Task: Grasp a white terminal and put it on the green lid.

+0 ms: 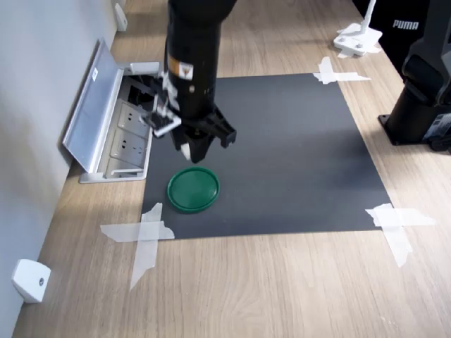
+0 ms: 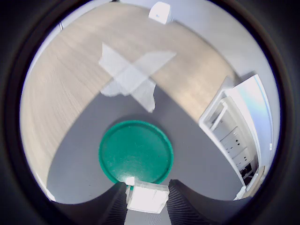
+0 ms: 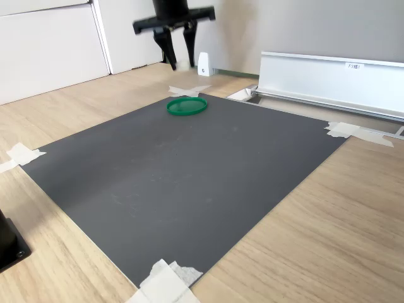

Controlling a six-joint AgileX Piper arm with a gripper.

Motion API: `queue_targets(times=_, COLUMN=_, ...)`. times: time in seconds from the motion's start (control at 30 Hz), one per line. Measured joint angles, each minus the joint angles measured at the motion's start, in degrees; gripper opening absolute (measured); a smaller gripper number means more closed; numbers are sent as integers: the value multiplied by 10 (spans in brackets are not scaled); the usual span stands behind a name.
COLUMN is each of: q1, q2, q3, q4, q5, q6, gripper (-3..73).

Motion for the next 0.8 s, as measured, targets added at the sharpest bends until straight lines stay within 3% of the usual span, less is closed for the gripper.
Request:
queue_targets(times=0.7, q1=1, q2=70, q3=-1, q4=19, q5=-16, q6=-43, gripper=328)
queue_targets(times=0.8, q1=1, q2=74, q3=-1, q4=19, q5=-15, q6=-43, gripper=358)
